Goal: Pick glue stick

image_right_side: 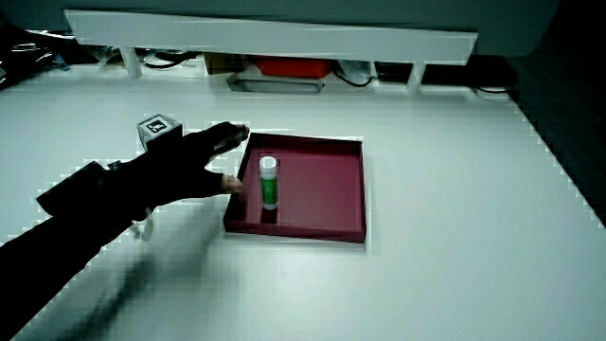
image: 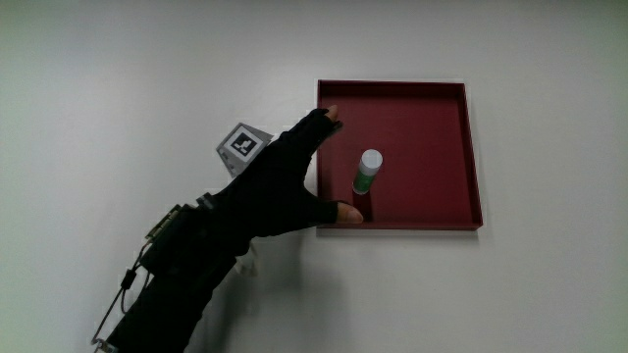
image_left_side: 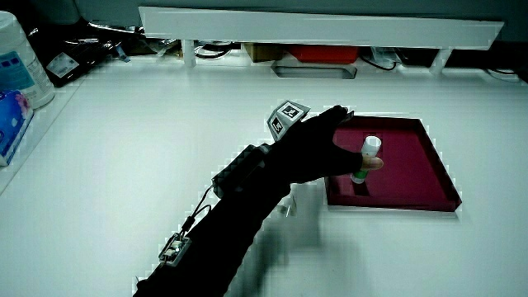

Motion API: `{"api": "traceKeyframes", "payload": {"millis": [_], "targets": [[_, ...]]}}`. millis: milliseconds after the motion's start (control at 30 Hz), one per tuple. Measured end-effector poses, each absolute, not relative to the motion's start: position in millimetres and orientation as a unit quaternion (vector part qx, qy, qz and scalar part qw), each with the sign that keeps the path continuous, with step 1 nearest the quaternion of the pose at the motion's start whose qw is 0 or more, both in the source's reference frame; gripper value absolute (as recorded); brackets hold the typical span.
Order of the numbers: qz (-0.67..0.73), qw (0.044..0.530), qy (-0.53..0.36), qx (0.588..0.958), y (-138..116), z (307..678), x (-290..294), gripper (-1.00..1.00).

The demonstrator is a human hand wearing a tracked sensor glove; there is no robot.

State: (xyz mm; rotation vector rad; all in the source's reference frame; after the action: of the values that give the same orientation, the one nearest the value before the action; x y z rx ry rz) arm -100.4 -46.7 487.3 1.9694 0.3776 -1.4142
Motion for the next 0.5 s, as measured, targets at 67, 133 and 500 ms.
{"api": "traceKeyframes", "payload": {"millis": [67,133,500], "targets": [[-0.536,0.338,0.143,0.761,-47,493,-95,0.0],[-0.536,0.336,0.146,0.761,-48,499,-90,0.0],[-0.53,0.331,0.142,0.767,-44,517,-68,0.0]]}}
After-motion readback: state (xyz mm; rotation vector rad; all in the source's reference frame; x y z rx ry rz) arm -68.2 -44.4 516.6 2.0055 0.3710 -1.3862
